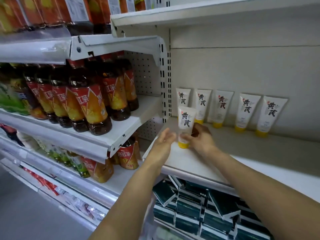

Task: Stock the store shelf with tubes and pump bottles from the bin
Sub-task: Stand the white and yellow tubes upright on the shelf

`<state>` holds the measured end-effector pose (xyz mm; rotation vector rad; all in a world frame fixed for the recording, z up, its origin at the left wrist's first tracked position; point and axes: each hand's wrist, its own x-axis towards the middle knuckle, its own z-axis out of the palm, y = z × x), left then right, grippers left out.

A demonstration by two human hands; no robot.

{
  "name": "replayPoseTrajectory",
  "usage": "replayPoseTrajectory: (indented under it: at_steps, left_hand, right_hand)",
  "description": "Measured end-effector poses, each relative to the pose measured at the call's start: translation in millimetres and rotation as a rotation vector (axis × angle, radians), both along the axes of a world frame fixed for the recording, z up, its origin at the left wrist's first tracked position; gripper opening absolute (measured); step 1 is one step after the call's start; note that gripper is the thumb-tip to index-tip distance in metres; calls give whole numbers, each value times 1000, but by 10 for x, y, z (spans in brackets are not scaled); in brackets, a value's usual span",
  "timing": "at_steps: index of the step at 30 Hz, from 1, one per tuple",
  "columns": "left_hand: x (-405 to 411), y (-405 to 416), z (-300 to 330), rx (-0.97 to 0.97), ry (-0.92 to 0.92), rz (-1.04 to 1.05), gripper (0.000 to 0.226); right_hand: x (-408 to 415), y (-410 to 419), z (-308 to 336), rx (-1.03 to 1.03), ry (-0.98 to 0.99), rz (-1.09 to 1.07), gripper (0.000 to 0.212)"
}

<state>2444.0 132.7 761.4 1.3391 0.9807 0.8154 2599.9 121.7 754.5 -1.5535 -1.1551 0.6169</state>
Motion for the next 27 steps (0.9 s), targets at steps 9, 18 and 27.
replayPoseTrajectory:
  at_steps: [9,18,27]
  left_hand:
    - [302,654,35,-122,-99,59,35]
    - [546,871,99,-202,-170,88,17]
    - [599,899,174,-202,-125,103,22]
  right_hand:
    - [170,606,-94,-49,-127,18,23]
    - [297,966,-236,-23,-197,-10,26]
    - [336,1082,-291,-35,-267,-32,33]
